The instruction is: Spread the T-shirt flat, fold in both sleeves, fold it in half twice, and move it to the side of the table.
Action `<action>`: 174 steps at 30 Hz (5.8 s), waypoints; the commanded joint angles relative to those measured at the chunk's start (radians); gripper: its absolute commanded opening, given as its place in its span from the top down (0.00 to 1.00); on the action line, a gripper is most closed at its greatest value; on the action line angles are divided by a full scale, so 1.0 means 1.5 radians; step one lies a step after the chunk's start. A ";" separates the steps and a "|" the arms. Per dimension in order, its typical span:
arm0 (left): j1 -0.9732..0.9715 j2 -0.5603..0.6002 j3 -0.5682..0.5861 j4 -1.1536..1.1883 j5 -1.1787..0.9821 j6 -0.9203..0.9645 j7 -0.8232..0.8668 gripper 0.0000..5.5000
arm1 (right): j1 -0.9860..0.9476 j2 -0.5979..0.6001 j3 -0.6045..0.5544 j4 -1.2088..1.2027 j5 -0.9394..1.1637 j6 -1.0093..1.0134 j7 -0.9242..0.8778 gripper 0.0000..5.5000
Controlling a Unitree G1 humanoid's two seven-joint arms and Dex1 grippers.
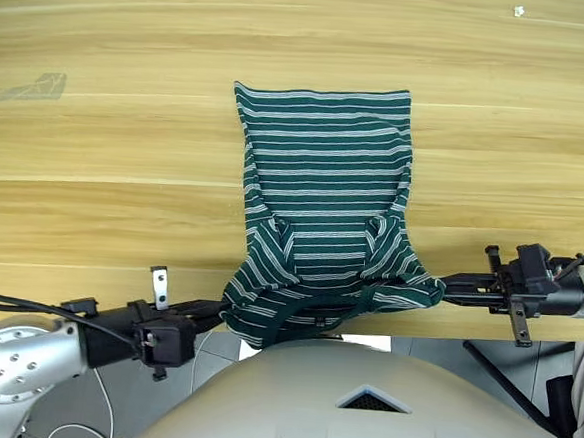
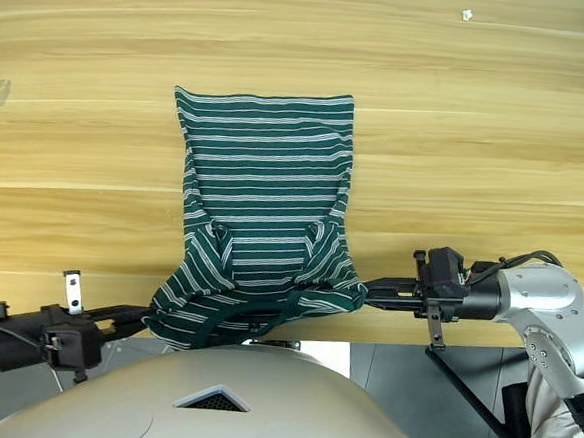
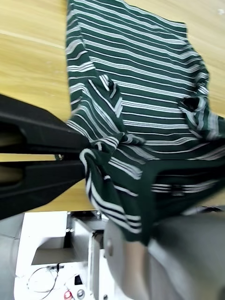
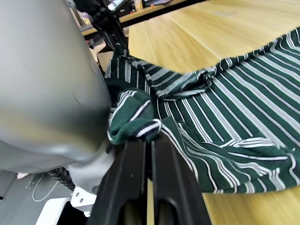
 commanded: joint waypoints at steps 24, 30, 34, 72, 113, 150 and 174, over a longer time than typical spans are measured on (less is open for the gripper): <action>-0.598 -0.036 -0.188 0.204 -0.023 0.252 0.009 1.00 | -0.293 0.266 -0.089 0.210 -0.315 0.014 -0.061 1.00; -0.782 -0.163 -0.327 0.368 0.095 0.280 0.129 1.00 | -0.437 0.349 -0.062 0.437 -0.429 -0.086 -0.104 1.00; -0.834 -0.227 -0.371 0.456 0.146 0.253 0.181 1.00 | -0.512 0.389 -0.059 0.573 -0.475 -0.145 -0.124 1.00; -0.883 -0.425 -0.246 0.555 0.155 0.207 0.509 0.43 | -0.727 0.539 0.142 1.013 -0.907 -0.397 -0.480 0.67; -0.617 -0.476 -0.270 0.246 0.156 0.243 0.489 0.43 | -0.223 0.300 0.228 0.204 -0.598 -0.241 -0.137 0.67; -0.394 -0.187 -0.221 0.229 0.311 -0.079 0.307 0.39 | -0.129 0.300 -0.082 0.268 -0.539 -0.600 -0.186 0.67; -0.365 -0.085 -0.419 0.354 0.516 -0.324 0.276 0.23 | -0.202 0.250 0.052 0.514 -0.949 -0.988 -0.401 0.67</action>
